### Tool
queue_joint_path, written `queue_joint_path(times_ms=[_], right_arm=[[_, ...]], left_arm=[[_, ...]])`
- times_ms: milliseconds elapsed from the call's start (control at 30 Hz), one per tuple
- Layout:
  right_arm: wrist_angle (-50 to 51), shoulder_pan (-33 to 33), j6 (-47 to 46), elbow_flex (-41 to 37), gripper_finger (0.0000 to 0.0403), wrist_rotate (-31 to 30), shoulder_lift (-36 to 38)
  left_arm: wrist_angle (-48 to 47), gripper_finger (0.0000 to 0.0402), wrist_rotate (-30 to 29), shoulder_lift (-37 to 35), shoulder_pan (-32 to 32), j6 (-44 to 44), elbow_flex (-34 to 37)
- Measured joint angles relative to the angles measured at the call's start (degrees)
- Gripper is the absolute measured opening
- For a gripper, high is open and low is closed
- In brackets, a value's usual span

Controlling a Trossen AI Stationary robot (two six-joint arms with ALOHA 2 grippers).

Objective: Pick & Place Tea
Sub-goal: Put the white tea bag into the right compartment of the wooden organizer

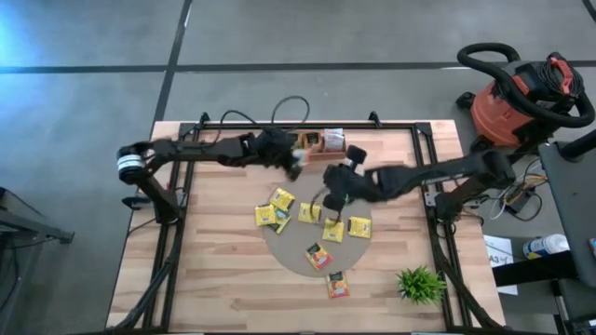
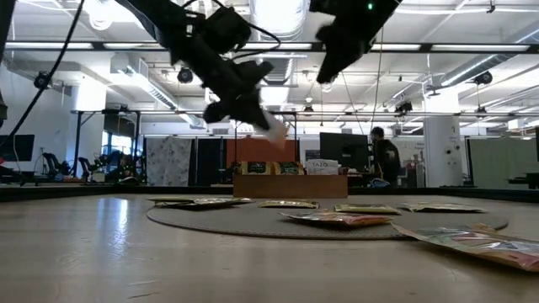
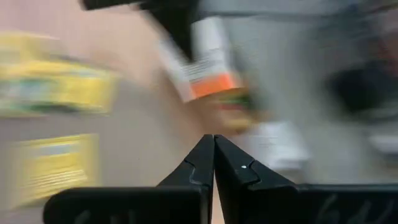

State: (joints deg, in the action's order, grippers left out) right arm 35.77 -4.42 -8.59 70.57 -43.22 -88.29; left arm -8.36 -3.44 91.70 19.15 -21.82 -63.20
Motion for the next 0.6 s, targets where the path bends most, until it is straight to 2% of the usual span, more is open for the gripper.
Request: queue_joint_path(times_ms=[133, 167, 200, 233, 367, 500, 600], right_arm=[[-4.19, 9.26, 1.50, -0.31, 0.0008, 35.75, 1.70], [-5.27, 11.60, 2.65, -0.35, 0.0008, 42.17, 1.64], [-6.18, 13.56, 3.71, -0.31, 0.0008, 46.15, 1.24], [-6.73, 15.16, 4.61, 0.23, 0.0008, 48.09, 0.73], [-6.01, 18.67, 8.81, 2.61, 0.0008, 48.99, -1.61], [-6.37, 18.92, 14.32, 5.99, 0.0012, 49.36, -3.27], [-6.07, 18.90, 17.99, 7.72, 0.0029, 50.19, -4.72]], left_arm=[[-11.08, 0.0001, 4.90, -3.37, -0.57, 20.25, -0.31], [-11.53, 0.0001, 6.20, -4.14, -0.79, 25.10, -0.27], [-11.76, 0.0001, 7.04, -4.76, -0.87, 29.04, -0.28], [-12.19, 0.0001, 7.46, -5.24, -0.90, 32.34, -0.32], [-12.87, 0.0001, 7.46, -6.31, -0.96, 41.39, -1.34], [-13.04, 0.0001, 7.45, -6.50, -1.00, 48.31, -2.40], [-12.63, 0.0001, 7.51, -5.82, -1.00, 50.70, -3.27]])
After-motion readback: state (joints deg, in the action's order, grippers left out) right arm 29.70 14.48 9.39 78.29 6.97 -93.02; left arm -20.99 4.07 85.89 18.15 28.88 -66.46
